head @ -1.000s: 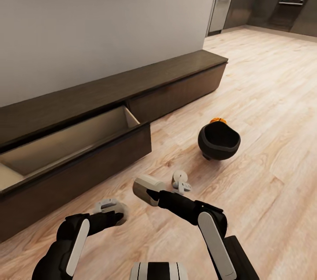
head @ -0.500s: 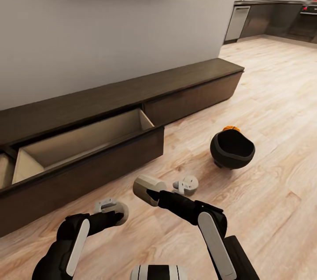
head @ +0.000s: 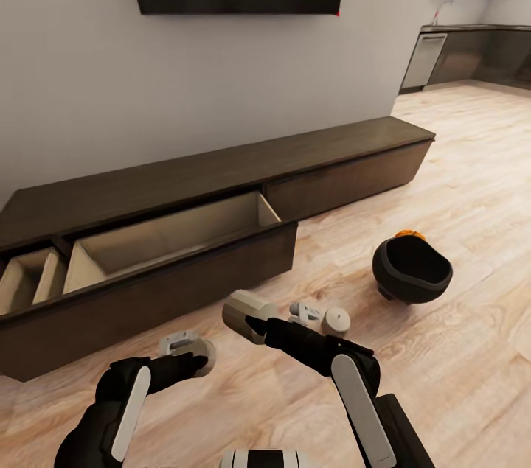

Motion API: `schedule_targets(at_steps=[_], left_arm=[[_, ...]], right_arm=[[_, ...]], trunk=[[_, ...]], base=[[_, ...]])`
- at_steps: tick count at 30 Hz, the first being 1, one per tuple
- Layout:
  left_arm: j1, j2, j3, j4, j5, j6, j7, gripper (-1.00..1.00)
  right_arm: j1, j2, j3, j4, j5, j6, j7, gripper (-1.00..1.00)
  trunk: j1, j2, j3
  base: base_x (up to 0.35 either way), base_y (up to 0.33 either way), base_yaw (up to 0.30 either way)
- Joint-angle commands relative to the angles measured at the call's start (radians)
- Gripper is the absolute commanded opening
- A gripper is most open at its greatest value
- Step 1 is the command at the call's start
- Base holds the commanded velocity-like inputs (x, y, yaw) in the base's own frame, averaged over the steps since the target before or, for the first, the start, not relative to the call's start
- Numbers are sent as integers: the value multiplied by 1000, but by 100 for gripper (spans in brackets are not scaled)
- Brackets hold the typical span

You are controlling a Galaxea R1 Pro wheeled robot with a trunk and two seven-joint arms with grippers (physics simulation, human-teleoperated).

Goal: Place each of the two pumpkins and all three candles from the living room inside a cabinet in the living room (use any cabinet), then make sure every cabinet is closed, and position the cauldron so it is next to a table in the living room.

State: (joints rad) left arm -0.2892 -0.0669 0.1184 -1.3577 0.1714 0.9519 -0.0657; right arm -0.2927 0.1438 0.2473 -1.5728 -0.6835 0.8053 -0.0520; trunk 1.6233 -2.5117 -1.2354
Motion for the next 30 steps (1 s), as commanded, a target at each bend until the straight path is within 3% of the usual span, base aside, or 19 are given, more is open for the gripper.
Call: schedule_targets(at_steps=[1,8,13,17,20,22,24,30], left_arm=[[-1,-2,3,0,-3,5,-5,-100],[-1,-2,3,0,-3,5,-5,-100],[-1,2,4,0,-4,5,-5,-100],[-1,3,10,0,-4,5,-4,-100],[-1,3,21,0,-5,5,-3,-100],[-1,4,24,0,-5,5,-2,-100],[-1,4,24,0,-6,5,-2,-100],[-1,4,24,0,-6,5,12,-100]], right_arm=[[0,0,0,-1,-10,3,-6,-100],[0,0,0,-1,-7,2,-17,-100],[-2,4,0,-1,-13,12,-168,-100],[-6,31,2,-1,-13,18,-242,-100],[-13,31,35,-1,-13,20,-310,-100],[-26,31,84,-1,-15,21,-376,-100],[-28,31,108,-1,-16,21,-409,-100],[-41,31,136,0,-19,60,-516,-100]], trunk=[[-1,0,4],[-4,2,39],[-6,3,64],[-8,4,83],[-9,4,98],[-10,5,108],[-11,5,117],[-14,7,145]], base=[[-211,0,210],[-83,0,210],[-2,0,211],[0,0,211],[0,0,211],[0,0,212],[0,0,212],[0,0,213]])
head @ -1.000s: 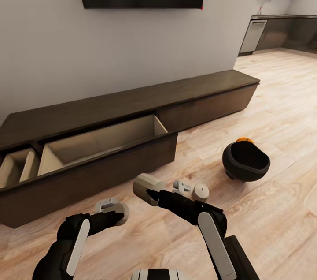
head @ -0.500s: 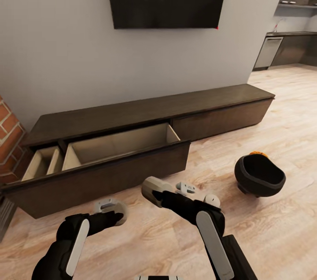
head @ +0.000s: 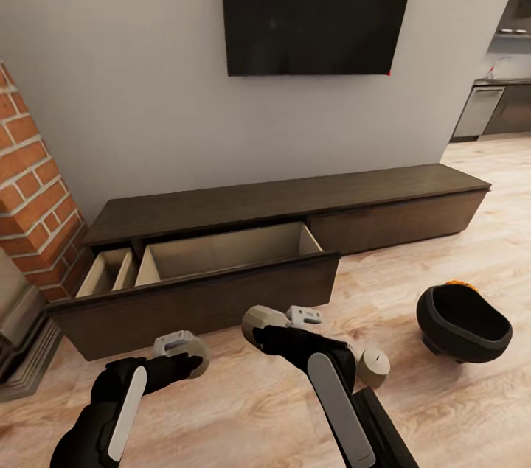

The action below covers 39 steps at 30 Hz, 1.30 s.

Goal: Place each of the two pumpkins and all three candles from the living room inside a cabinet in the living room (use any cabinet), then make sure every cabinet is closed, and position the cauldron so it is next to a table in the living room.

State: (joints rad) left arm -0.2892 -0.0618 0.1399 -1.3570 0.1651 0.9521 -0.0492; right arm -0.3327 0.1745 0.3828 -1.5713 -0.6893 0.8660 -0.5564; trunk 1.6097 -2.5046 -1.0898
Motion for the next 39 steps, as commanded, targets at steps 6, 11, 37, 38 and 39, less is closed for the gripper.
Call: schedule_targets(at_steps=[6,11,37,38,39], left_arm=[[-2,-2,3,-1,1,5,-2,-100],[-1,-8,1,2,-2,13,-1,-100],[-1,32,-78,248,-22,15,20,-100],[-1,32,-78,248,-22,15,20,-100],[-1,31,-78,248,-22,15,20,-100]], right_arm=[[-15,0,12,19,-13,43,-80,-100],[-18,0,15,19,-20,104,-163,-100],[13,0,-2,497,-21,-177,-179,-100],[23,0,-3,497,-20,-177,-179,-100],[32,0,-3,495,-20,-177,-178,-100]], trunk=[[-3,1,27],[-5,2,50],[-70,115,140],[-74,122,144],[-78,129,147]], base=[[0,0,213],[0,0,223],[0,0,156],[0,0,0],[0,0,0]])
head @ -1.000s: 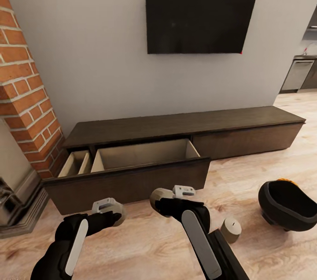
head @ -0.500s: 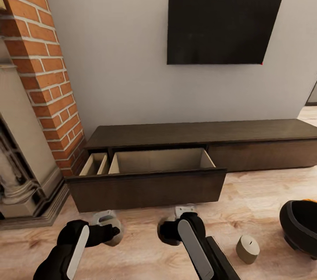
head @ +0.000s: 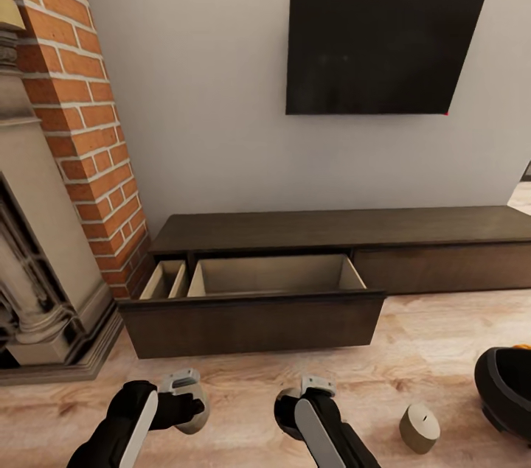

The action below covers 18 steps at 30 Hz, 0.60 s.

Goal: Place each of the two pumpkins and all three candles from the living room inside a cabinet in the living room (use any cabinet), then make sure every cabinet is closed, and position the cauldron so it is next to a table in the living room.

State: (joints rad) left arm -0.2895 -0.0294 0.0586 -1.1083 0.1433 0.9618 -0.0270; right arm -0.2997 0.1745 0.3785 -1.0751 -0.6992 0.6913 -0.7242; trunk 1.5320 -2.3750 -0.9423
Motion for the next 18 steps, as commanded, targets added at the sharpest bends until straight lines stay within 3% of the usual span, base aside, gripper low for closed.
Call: schedule_targets(at_steps=[1,9,18], left_arm=[[0,-1,3,-1,0,5,-2,-100],[0,-10,-1,-4,2,5,-2,-100],[0,-25,-88,-1,-1,3,7,-100]], right_arm=[[7,0,1,-4,-9,-2,-10,-100],[33,0,0,0,-9,-5,-9,-100],[42,0,1,0,-8,-32,-5,-100]], trunk=[[-4,7,2],[-35,63,27],[-69,126,56]], base=[[0,0,0],[0,0,0],[0,0,0]])
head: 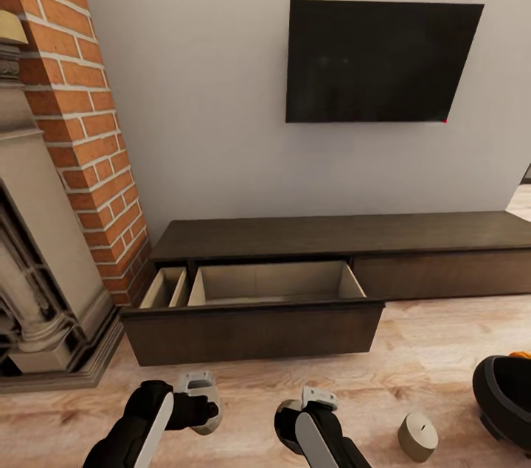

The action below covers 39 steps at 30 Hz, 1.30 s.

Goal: Place each of the two pumpkins and all three candles from the living room inside a cabinet in the living room (use any cabinet), then make sure every cabinet is closed, and position the cauldron so it is next to a table in the living room.

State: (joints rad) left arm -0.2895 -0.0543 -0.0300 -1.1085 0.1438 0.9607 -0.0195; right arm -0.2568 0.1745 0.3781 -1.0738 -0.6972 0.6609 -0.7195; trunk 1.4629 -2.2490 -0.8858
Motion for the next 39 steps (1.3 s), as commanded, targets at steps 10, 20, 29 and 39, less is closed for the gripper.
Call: schedule_targets(at_steps=[10,20,29,39], left_arm=[[0,4,-3,1,1,2,22,-100],[0,7,-2,1,0,3,23,-100],[0,5,-2,1,-1,3,23,-100],[-1,6,-2,1,-1,4,22,-100]], right_arm=[[7,0,3,-148,-10,112,-19,-100],[-23,0,-92,-185,-15,354,-20,-100],[-48,0,-139,-165,-31,380,-18,-100],[-50,0,-139,-160,-94,383,-17,-100]], trunk=[[-39,70,30],[-77,140,62],[-111,203,90],[-150,273,121]], base=[[0,0,0],[0,0,0],[0,0,0],[0,0,0]])
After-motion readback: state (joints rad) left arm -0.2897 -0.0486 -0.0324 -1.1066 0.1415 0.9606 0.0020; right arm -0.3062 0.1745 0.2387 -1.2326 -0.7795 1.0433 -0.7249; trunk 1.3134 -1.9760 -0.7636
